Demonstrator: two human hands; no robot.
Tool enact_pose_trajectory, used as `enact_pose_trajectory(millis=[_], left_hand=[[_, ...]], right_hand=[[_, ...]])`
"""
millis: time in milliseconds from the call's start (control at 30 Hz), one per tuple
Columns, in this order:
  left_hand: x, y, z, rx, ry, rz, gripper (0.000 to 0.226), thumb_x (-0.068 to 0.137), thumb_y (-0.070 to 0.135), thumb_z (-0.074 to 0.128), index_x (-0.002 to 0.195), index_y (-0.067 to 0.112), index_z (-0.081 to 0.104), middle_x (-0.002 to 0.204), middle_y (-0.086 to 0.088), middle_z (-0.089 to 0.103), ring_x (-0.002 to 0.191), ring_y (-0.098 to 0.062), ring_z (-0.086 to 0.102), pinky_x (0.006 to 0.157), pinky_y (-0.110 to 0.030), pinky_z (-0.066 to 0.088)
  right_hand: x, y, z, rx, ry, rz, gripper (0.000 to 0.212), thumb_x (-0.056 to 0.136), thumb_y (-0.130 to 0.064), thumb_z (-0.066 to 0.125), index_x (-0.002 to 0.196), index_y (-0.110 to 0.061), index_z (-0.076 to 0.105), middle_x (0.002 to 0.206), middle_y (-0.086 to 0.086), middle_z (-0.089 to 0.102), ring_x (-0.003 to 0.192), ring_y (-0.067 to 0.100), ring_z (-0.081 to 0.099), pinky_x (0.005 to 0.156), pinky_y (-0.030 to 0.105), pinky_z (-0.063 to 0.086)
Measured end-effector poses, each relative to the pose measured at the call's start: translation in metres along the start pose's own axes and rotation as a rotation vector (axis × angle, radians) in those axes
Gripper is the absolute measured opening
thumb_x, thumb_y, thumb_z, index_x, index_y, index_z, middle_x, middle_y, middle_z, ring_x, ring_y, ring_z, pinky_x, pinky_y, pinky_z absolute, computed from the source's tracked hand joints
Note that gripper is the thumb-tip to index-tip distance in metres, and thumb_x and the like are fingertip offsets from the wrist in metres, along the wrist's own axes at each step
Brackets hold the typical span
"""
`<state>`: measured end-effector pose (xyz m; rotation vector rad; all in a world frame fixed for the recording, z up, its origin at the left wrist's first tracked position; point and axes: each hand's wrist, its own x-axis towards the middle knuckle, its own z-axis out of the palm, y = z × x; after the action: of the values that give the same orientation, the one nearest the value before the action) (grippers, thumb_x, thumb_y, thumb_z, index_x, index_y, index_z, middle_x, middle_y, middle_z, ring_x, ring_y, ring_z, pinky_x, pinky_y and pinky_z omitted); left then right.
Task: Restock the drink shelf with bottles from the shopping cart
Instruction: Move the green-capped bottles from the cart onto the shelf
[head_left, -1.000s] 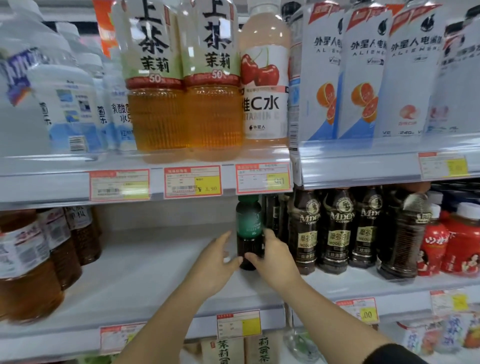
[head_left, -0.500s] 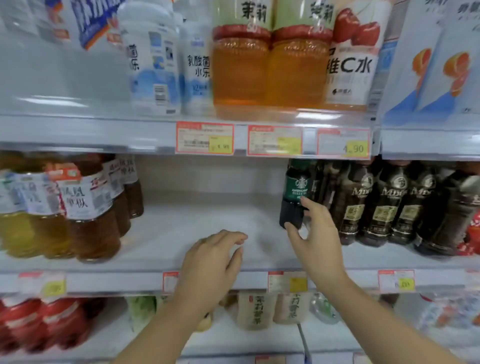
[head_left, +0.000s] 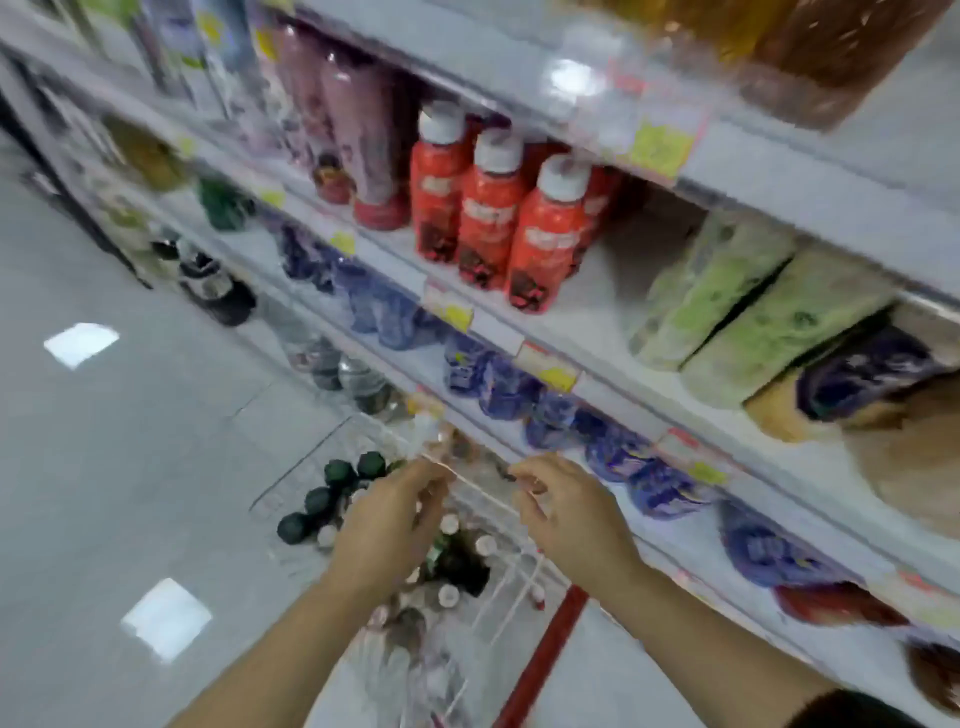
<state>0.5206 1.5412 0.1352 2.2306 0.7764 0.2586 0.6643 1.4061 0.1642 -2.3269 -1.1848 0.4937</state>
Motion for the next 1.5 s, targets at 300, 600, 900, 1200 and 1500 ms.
enact_pose_trajectory(millis=[300,600,900,1200,1500], left_hand=[[-0.066,-0.162,0.015,0.045,0.001,-0.495,0.024,0.088,0.016,0.055,0.107,0.027,0.064,0.106,0.009,0.065,0.093,-0.015,0.06,0.081,-0.033,0.05],[-0.062,-0.233,0.076,-0.054,0.016,-0.543,0.022,0.088,0.01,0.054,0.1,0.024,0.064,0.096,0.015,0.059,0.081,-0.007,0.054,0.07,-0.021,0.042],[-0.056,-0.235,0.082,-0.137,0.192,-0.679,0.02,0.088,0.008,0.054,0.095,0.022,0.066,0.093,0.011,0.065,0.087,-0.01,0.061,0.075,-0.029,0.05],[-0.039,-0.195,0.08,-0.416,-0.108,-0.435,0.054,0.086,0.024,0.063,0.134,0.036,0.042,0.125,0.016,0.054,0.114,0.001,0.049,0.096,-0.024,0.043],[-0.033,-0.198,0.064,-0.62,0.159,-0.568,0.063,0.078,0.023,0.073,0.129,0.042,0.041,0.109,0.022,0.062,0.099,0.004,0.06,0.081,-0.015,0.049]], right_hand=[[0.055,0.031,0.179,-0.095,-0.491,0.202,0.045,0.087,-0.024,0.06,0.129,-0.018,0.048,0.129,0.004,0.055,0.108,0.024,0.057,0.085,0.032,0.048],[0.07,0.072,0.277,-0.426,-0.413,0.08,0.054,0.084,-0.031,0.059,0.134,-0.021,0.042,0.127,0.002,0.057,0.117,0.026,0.048,0.093,0.036,0.04],[0.085,0.072,0.293,-0.413,-0.393,0.067,0.049,0.073,-0.037,0.071,0.118,-0.024,0.055,0.11,0.003,0.065,0.105,0.026,0.053,0.079,0.033,0.039],[0.077,0.034,0.214,0.613,-0.376,0.239,0.048,0.075,-0.005,0.072,0.111,-0.034,0.057,0.098,-0.024,0.069,0.097,-0.005,0.063,0.079,0.014,0.051],[0.122,-0.01,0.233,0.601,-0.519,0.187,0.065,0.08,-0.032,0.067,0.138,-0.023,0.04,0.132,-0.007,0.054,0.118,0.001,0.052,0.1,0.022,0.043]])
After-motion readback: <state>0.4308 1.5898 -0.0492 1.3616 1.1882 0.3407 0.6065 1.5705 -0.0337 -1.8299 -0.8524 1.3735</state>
